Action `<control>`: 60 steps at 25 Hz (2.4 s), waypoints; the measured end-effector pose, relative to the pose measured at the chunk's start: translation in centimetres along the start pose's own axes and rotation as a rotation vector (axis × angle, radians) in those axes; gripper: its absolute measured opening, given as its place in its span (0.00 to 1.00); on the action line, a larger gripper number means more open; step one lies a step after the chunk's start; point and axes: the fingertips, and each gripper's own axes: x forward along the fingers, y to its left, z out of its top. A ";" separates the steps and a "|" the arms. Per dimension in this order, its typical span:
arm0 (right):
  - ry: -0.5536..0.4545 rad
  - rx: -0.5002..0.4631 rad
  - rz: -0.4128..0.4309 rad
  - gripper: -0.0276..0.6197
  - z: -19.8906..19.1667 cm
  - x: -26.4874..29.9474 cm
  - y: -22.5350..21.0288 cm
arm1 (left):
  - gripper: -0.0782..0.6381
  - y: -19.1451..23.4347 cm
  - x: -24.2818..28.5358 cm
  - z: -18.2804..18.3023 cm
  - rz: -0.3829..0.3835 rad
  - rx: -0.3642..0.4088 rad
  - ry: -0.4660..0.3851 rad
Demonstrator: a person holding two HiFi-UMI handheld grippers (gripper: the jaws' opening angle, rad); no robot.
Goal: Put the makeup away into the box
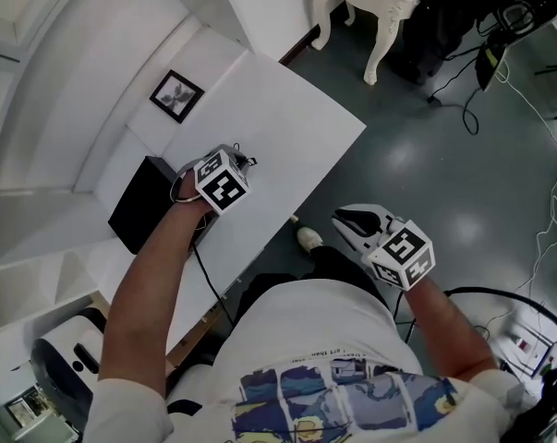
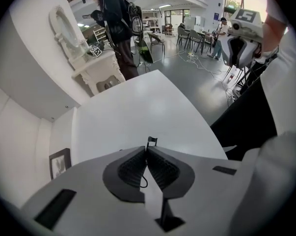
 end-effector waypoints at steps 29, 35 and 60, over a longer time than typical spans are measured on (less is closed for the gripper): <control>0.067 -0.195 0.237 0.14 2.3 8.1 12.0 | 0.14 -5.0 -12.9 -16.9 0.060 -0.300 -0.041; 0.075 -0.198 0.246 0.14 2.2 8.6 13.8 | 0.14 -6.6 -12.1 -20.3 0.018 -0.370 -0.033; 0.104 -0.176 0.231 0.14 2.2 7.9 10.8 | 0.14 -8.3 -5.6 -24.7 -0.071 -0.610 0.101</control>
